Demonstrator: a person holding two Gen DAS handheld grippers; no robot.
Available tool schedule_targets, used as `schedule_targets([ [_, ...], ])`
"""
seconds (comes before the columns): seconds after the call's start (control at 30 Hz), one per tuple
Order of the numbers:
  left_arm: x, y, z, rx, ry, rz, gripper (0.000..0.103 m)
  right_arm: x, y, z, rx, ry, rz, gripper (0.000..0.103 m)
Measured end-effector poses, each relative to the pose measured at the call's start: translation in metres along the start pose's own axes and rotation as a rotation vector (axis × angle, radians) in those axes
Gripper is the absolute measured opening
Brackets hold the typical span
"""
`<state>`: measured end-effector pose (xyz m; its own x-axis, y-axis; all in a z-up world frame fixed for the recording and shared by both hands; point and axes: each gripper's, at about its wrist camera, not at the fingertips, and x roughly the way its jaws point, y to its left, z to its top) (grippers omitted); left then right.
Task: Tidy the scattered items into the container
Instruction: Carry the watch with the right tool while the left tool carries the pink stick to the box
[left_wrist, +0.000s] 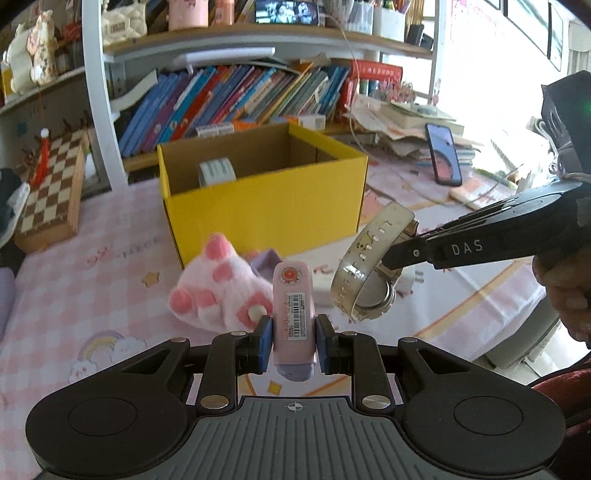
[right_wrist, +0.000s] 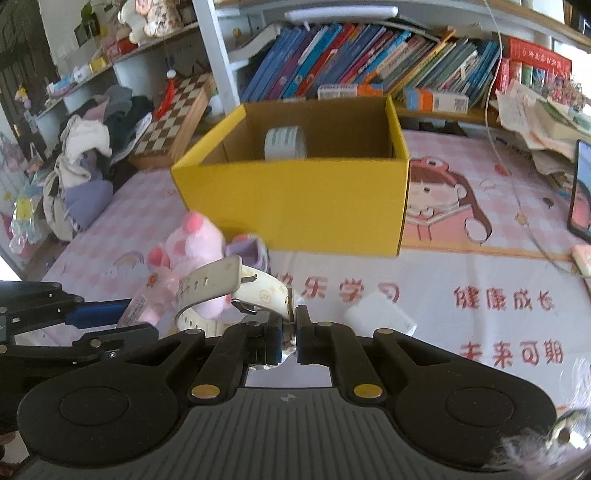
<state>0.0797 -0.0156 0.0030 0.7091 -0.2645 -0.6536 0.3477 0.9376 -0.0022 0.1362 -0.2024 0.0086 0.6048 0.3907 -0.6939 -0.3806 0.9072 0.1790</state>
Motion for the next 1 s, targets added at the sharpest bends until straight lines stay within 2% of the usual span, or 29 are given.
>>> schedule_targets([
  [0.27,0.003,0.006,0.032,0.026,-0.061,-0.03,0.023,-0.004,0.0,0.031,-0.06,-0.066,0.005,0.007],
  [0.47,0.007,0.01,0.063,0.048,-0.124,-0.016,0.023,0.001,-0.009,0.062,-0.098,-0.108,0.017,0.007],
  [0.77,0.026,0.02,0.104,0.054,-0.144,0.025,0.023,0.018,-0.026,0.116,-0.151,-0.164,0.055,0.007],
  [1.0,0.046,0.031,0.13,0.035,-0.133,0.053,0.023,0.04,-0.04,0.153,-0.217,-0.171,0.071,0.007],
])
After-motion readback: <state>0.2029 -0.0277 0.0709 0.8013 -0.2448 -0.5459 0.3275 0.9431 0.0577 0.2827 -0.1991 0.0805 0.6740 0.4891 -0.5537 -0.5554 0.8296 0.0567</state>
